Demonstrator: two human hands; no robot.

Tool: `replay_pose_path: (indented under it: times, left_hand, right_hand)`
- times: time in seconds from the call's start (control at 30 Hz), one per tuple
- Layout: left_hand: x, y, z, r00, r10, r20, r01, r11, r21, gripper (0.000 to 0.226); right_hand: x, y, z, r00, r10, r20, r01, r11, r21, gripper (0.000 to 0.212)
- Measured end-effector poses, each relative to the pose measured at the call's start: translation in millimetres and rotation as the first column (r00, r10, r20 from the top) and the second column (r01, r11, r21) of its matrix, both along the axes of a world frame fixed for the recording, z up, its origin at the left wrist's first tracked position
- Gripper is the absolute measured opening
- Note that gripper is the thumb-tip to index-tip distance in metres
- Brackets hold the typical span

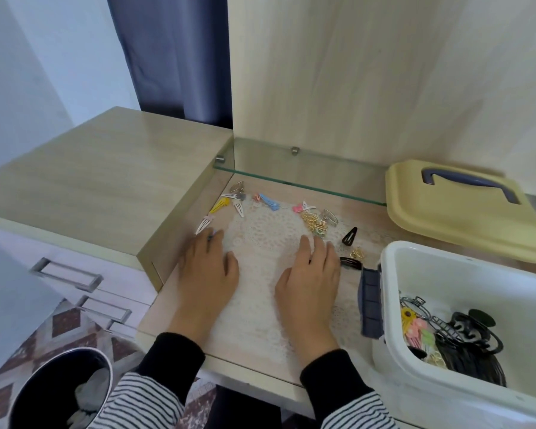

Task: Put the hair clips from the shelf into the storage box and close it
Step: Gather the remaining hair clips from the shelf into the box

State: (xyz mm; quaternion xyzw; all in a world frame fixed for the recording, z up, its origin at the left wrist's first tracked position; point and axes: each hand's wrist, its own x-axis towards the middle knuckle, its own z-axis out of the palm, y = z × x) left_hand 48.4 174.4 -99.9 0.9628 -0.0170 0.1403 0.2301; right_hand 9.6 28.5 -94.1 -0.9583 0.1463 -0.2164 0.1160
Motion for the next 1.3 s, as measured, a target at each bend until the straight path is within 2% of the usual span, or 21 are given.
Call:
replay_pose_path:
  times: [0.07, 0.17, 0.3, 0.47, 0.73, 0.93, 1.3]
  left_hand:
    - [0, 1, 0, 1.000, -0.002, 0.013, 0.002, 1.000, -0.003, 0.060]
    - [0, 2, -3, 0.999, -0.015, 0.046, 0.017, 0.999, -0.051, 0.049]
    - [2, 4, -10, 0.988, -0.049, 0.148, 0.063, 0.993, -0.096, 0.040]
    - [3, 5, -14, 0.978, -0.061, 0.198, 0.091, 0.984, -0.151, 0.023]
    - [2, 6, -13, 0.962, -0.109, 0.250, 0.147, 0.979, -0.139, 0.025]
    - [1, 5, -10, 0.954, -0.149, 0.261, 0.196, 0.967, -0.163, 0.030]
    - [1, 5, -7, 0.961, -0.158, 0.229, 0.201, 0.963, -0.180, 0.023]
  right_hand:
    - [0, -1, -1, 0.999, -0.048, -0.018, 0.048, 0.999, 0.009, 0.056]
    - [1, -2, -4, 0.999, -0.027, -0.034, 0.027, 0.999, 0.023, 0.049]
    - [1, -3, -7, 1.000, -0.007, 0.025, 0.007, 1.000, 0.011, 0.046]
    - [0, -4, -7, 0.990, -0.124, 0.063, 0.120, 0.991, 0.056, 0.050]
    - [-1, -4, -7, 0.989, -0.114, 0.089, 0.108, 0.991, 0.075, 0.053]
    - [-4, -5, -4, 0.976, -0.207, 0.066, 0.203, 0.977, 0.063, 0.024]
    - [-5, -3, -1, 0.983, -0.180, 0.031, 0.180, 0.984, 0.017, 0.015]
